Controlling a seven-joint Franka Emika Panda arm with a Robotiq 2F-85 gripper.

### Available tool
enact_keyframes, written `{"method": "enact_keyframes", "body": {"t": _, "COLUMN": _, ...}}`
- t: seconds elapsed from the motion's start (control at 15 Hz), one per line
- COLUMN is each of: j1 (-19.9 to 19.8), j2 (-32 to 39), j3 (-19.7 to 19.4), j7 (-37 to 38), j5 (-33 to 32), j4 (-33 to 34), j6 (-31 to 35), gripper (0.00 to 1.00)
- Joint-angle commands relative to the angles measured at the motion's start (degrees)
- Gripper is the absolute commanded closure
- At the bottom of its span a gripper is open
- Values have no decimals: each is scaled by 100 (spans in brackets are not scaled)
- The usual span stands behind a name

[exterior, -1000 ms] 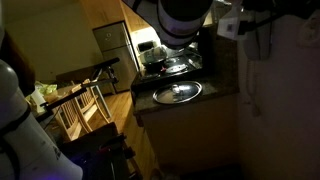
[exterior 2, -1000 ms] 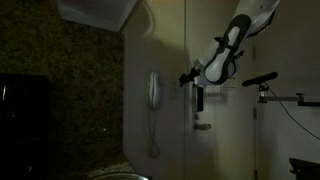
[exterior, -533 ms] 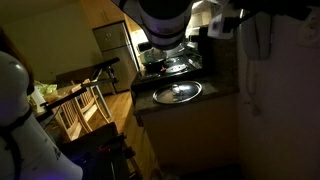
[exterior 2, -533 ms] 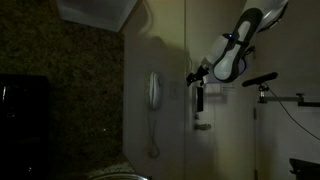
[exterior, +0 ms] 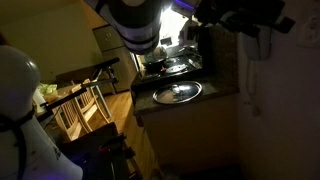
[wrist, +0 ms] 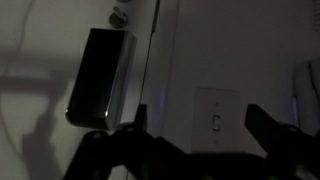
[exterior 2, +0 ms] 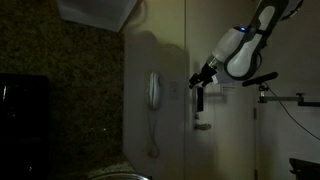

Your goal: Turn off the light switch

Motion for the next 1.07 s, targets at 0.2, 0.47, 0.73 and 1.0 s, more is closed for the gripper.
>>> {"method": "enact_keyframes", "body": {"t": 0.2, "j1": 2651, "j2": -77, "j3": -2537, "j7": -252, "j5": -185, "j4": -468, "j6": 31, "gripper": 0}}
{"method": "enact_keyframes", "body": {"t": 0.47, "j1": 4373, "j2": 226, "j3": -4305, "j7": -70, "j5": -321, "j4": -815, "j6": 28, "gripper": 0}}
{"method": "enact_keyframes", "body": {"t": 0.73, "j1": 5619, "j2": 436, "j3": -5638, "j7": -126, "j5": -545, "j4": -1152, "j6": 21, "gripper": 0}}
{"method": "enact_keyframes", "body": {"t": 1.0, "j1": 5688, "j2": 318, "j3": -5708, "j7": -129, "j5": -489, "j4": -1065, "j6": 0, "gripper": 0}}
